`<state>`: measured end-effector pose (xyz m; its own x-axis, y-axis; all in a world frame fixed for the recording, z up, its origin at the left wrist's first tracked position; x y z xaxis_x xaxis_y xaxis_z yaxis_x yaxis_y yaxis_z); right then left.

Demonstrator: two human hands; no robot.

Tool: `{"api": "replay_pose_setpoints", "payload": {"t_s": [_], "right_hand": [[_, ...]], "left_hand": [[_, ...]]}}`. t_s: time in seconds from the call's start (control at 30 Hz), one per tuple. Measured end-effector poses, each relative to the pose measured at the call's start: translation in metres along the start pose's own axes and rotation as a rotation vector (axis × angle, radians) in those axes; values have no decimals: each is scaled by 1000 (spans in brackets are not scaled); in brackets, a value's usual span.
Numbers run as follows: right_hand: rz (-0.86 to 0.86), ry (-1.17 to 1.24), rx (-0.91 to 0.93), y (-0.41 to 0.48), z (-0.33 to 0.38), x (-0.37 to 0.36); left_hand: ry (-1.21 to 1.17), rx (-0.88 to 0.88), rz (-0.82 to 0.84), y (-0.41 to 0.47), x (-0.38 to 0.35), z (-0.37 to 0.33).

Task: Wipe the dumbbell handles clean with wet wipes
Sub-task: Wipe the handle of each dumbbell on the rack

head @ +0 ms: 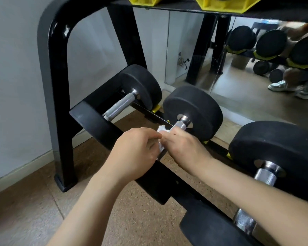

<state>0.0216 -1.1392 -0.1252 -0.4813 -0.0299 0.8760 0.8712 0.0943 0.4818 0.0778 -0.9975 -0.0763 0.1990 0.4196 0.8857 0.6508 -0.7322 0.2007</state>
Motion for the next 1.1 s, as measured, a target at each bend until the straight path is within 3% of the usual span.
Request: {"api": "replay_pose_setpoints", "payload": {"t_s": [0.07,0.23,0.43,0.5,0.6,0.67,0.87,1.0,1.1], "right_hand": [[4,33,-12,-1,-8,-1],[-113,82,-333,0,-27,2],[-223,358,-505,-18,-31,3],[-234,375,-522,-22,-32,5],[-215,367,-547,-25,-31,3],[-198,388,-581,-26,-30,0],[-98,486,-824,-32,-44,-6],[-100,423,-806,-34,-39,3],[-108,378,-740,-35,-37,8]], "left_hand": [[48,3,28,14,-7,-3],[246,-62,218,75,-28,-28],[279,-97,218,100,-44,-34],[248,-67,270,108,-47,-33],[6,76,386,117,-49,-26],[52,42,416,114,-46,-30],[336,-168,303,88,-47,-53],[387,9,156,100,-60,-48],[374,45,223,109,-61,-49]]}}
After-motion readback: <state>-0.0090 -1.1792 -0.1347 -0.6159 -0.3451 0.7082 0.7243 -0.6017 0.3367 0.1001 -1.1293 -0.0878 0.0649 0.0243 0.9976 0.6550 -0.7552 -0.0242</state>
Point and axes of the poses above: each hand's wrist, its own y-axis towards the middle knuckle, its own x-axis out of the back of the hand, z = x × y, the point moved 2 cm from there along y, towards the middle knuckle, and after that the axes turned 3 degrees about y, right-handed, at the moved point
